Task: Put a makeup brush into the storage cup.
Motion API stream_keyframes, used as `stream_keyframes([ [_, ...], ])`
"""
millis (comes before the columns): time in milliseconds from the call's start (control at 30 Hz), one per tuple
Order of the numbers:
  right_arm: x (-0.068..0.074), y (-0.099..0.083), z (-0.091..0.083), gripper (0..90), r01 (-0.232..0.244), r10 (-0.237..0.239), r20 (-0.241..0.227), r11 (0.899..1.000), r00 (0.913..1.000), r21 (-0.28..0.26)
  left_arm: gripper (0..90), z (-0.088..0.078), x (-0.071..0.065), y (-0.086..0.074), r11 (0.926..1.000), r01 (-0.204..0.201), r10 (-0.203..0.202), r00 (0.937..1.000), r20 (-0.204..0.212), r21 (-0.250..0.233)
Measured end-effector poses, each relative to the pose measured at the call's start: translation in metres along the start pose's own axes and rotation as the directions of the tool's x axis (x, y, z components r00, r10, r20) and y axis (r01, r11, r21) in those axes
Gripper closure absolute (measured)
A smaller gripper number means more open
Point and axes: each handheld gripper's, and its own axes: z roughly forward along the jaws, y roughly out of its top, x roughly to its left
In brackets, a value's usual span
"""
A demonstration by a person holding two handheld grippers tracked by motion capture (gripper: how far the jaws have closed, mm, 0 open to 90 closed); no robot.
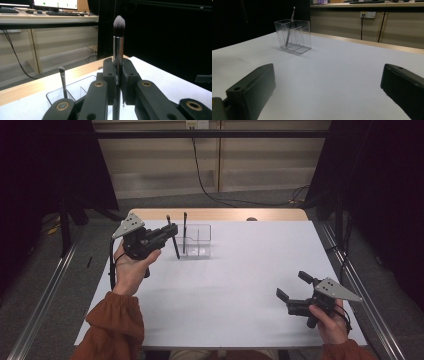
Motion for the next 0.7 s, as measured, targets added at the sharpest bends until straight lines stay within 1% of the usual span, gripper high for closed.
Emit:
stream_keyframes([
  [67, 0.001, 0.0, 0.0, 0.0, -0.013, 0.013, -0.005, 1.0, 0.9999, -0.008, 83.9, 0.001, 0.001, 0.002, 1.0, -0.003, 0.003, 1.0, -0.004, 0.001],
  [133, 0.0, 0.0, -0.001, 0.0, -0.01, 0.01, -0.005, 1.0, 0.9999, -0.008, 83.9, 0.002, 0.002, 0.004, 1.0, 0.003, -0.003, 1.0, 0.001, -0.006],
  [167, 0.0, 0.0, -0.001, 0.0, -0.012, 0.012, -0.006, 1.0, 0.9999, -0.007, 83.9, 0.002, 0.002, 0.005, 0.9998, 0.012, -0.012, 0.9999, 0.0, -0.014],
  [267, 0.0, 0.0, -0.001, 0.0, -0.013, 0.013, -0.007, 1.0, 0.9999, -0.008, 83.9, 0.004, 0.002, 0.007, 0.9999, -0.011, 0.011, 0.9998, -0.014, -0.008],
  [333, 0.0, 0.0, -0.001, 0.0, -0.014, 0.014, -0.011, 1.0, 0.9998, -0.007, 83.9, 0.006, 0.003, 0.008, 0.9999, -0.008, 0.008, 0.9998, -0.017, -0.011],
  [367, 0.0, 0.0, -0.001, 0.0, -0.015, 0.015, -0.014, 1.0, 0.9998, -0.007, 83.9, 0.008, 0.003, 0.009, 0.9998, -0.018, 0.018, 0.9995, -0.027, -0.009],
  [400, 0.0, 0.001, -0.001, 0.0, -0.018, 0.018, -0.015, 1.0, 0.9997, -0.009, 83.9, 0.01, 0.004, 0.011, 0.9998, -0.021, 0.021, 0.9993, -0.03, -0.005],
  [433, 0.0, 0.001, -0.001, 0.0, -0.016, 0.016, -0.013, 1.0, 0.9998, -0.011, 83.9, 0.012, 0.005, 0.012, 0.9998, -0.015, 0.014, 0.9994, -0.03, -0.011],
  [467, -0.001, 0.001, -0.001, 0.0, -0.011, 0.011, -0.011, 1.0, 0.9999, -0.01, 83.9, 0.014, 0.006, 0.013, 0.9998, -0.017, 0.017, 0.9993, -0.033, -0.01],
  [500, -0.001, 0.001, -0.002, 0.0, -0.017, 0.017, -0.012, 1.0, 0.9998, -0.011, 83.8, 0.016, 0.007, 0.015, 0.9997, -0.024, 0.023, 0.9991, -0.035, -0.01],
  [533, -0.001, 0.001, -0.002, 0.0, -0.019, 0.019, -0.011, 1.0, 0.9998, -0.012, 83.8, 0.018, 0.007, 0.016, 0.9997, -0.023, 0.023, 0.9991, -0.035, -0.012],
  [633, -0.001, 0.001, -0.002, 0.0, -0.021, 0.021, -0.011, 1.0, 0.9997, -0.012, 83.9, 0.024, 0.006, 0.023, 0.999, -0.044, 0.044, 0.9985, -0.032, -0.004],
  [700, -0.001, 0.001, -0.003, 0.0, -0.017, 0.017, -0.012, 1.0, 0.9998, -0.011, 83.8, 0.029, 0.003, 0.027, 0.9987, -0.048, 0.048, 0.9985, -0.027, -0.017],
])
